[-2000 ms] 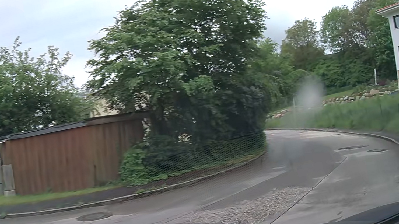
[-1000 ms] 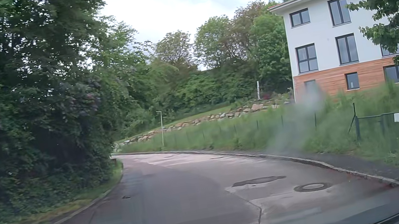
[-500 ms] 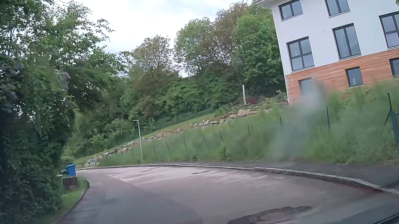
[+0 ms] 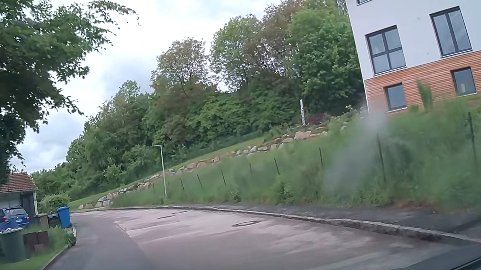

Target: Follow the waypoints while adhering to traffic rules and regulations

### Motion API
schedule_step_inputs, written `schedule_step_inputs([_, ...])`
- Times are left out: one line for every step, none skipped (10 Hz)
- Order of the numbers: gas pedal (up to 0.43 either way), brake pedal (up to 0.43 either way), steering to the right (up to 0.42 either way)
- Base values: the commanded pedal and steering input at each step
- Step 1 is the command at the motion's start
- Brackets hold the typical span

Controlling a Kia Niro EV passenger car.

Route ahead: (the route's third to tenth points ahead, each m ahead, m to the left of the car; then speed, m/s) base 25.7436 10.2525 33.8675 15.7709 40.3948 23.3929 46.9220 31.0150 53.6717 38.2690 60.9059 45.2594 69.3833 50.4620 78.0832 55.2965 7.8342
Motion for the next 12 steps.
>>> schedule_step_inputs([0.319, 0.0, -0.067])
schedule_step_inputs([0.319, 0.0, -0.083])
schedule_step_inputs([0.319, 0.0, -0.099])
schedule_step_inputs([0.319, 0.0, -0.106])
schedule_step_inputs([0.319, 0.0, -0.108])
schedule_step_inputs([0.319, 0.0, -0.112])
schedule_step_inputs([0.319, 0.0, -0.114])
schedule_step_inputs([0.319, 0.0, -0.116])
schedule_step_inputs([0.319, 0.0, -0.116])
schedule_step_inputs([0.311, 0.0, -0.116])
schedule_step_inputs([0.311, 0.0, -0.115])
schedule_step_inputs([0.299, 0.0, -0.114])
